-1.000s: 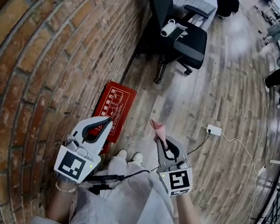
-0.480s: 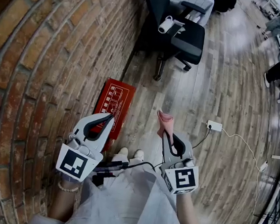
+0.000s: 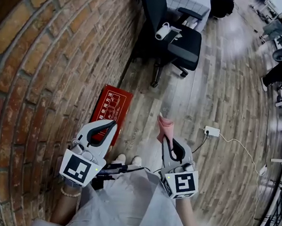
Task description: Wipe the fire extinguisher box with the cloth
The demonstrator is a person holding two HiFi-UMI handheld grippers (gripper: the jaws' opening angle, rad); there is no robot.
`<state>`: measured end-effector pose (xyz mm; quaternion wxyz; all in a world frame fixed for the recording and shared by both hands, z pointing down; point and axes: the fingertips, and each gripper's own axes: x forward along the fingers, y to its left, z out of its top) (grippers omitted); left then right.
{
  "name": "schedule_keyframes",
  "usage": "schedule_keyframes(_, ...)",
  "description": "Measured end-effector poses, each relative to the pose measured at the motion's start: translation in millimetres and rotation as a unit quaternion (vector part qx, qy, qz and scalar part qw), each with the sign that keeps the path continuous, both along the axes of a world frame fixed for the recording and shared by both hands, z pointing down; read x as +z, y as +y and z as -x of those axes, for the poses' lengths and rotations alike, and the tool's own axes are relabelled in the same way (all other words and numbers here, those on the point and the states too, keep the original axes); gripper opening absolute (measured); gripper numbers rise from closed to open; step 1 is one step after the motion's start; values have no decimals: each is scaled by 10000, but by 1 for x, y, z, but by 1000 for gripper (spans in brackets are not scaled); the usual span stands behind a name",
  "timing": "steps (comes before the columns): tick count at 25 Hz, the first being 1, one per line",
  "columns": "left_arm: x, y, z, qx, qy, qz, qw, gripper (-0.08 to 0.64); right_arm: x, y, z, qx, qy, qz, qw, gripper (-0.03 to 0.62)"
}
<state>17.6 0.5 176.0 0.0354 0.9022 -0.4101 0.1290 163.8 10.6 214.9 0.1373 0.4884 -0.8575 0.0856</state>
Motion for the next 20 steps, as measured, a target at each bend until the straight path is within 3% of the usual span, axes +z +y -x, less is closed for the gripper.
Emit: schedule_keyframes(20,-1,1,-2,16,72,-78,9999,-3,-5,0,18,-245,21,-114,9996,26)
